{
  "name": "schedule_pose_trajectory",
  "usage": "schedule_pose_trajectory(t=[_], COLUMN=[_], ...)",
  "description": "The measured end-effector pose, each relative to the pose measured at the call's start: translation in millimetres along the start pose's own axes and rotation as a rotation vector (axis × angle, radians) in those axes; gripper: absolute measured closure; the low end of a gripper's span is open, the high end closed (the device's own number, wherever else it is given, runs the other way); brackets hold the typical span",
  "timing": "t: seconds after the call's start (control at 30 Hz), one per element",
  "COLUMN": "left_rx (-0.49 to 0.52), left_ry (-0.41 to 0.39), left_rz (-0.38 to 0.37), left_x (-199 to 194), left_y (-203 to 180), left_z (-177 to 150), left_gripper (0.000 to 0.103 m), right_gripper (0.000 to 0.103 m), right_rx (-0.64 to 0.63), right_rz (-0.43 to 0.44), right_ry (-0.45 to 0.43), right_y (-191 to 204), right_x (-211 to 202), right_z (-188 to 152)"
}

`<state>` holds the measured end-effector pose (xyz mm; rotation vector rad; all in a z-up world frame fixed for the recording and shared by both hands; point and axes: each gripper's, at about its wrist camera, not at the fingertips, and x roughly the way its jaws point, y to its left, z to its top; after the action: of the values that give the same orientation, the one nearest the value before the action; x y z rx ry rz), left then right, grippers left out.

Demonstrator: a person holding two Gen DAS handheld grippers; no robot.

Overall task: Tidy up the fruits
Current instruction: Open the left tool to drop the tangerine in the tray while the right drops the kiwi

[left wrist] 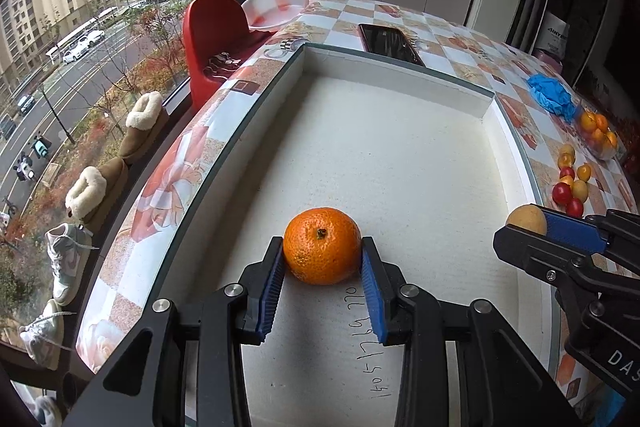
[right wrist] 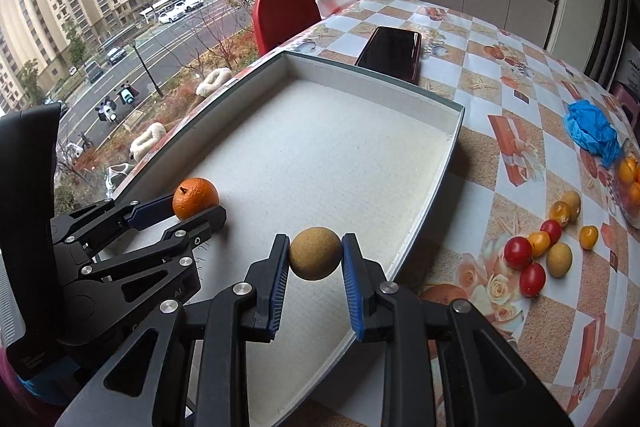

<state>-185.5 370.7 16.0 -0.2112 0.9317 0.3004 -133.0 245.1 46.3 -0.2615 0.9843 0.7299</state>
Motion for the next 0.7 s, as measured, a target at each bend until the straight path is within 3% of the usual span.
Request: schedule_pose_trajectory(t=[0.07, 0.1, 0.13, 0.23, 0.3, 0.37, 0.47, 0.7], left_rx=[0.007, 0.009, 0.009, 0.009, 0.004, -0.001, 0.008, 0.007], left_ry=[-0.001, -0.001, -0.001, -0.004, -0.003, -0.027, -0.066, -0.029], left_rz=[0.004, 0.006, 0.007, 0.012, 0.02, 0.032, 0.042, 0.075], left_x=[0.7, 0.6, 1.0, 0.4, 1.0, -1.8, -7.0, 0.1], left_y=[-1.9, -2.1, -1.9, -2.4, -2.3, -1.7, -3.9, -1.0], left_z=[0.6, 0.8, 1.3, 2.2, 3.4, 3.6, 3.8, -0.8], left_gripper=[0.065, 0.065, 0.065, 0.065, 0.056, 0.027, 0.024, 0.024], right_gripper=[0.072, 0.059, 0.036, 0.021, 0.021, 0.02, 0.019, 0.019], right_rx=[0.002, 0.005, 0.011, 0.03, 0.044, 0.076, 0.151, 0.216], right_rz=[0.002, 0.0, -0.007, -0.024, -0.054, -0.085, -0.083, -0.004], right_ry=[0.019, 0.024, 0.024, -0.009, -0.029, -0.039, -0.011, 0.074], right_y=[-1.2, -1.8, -3.4, -9.4, -15.5, -25.0, -42.9, -49.4], right_x=[3.3, 4.1, 3.8, -6.8, -14.1, -18.6, -14.8, 9.1], right_z=[1.2, 2.0, 2.7, 4.3, 4.8, 3.1, -2.8, -14.2])
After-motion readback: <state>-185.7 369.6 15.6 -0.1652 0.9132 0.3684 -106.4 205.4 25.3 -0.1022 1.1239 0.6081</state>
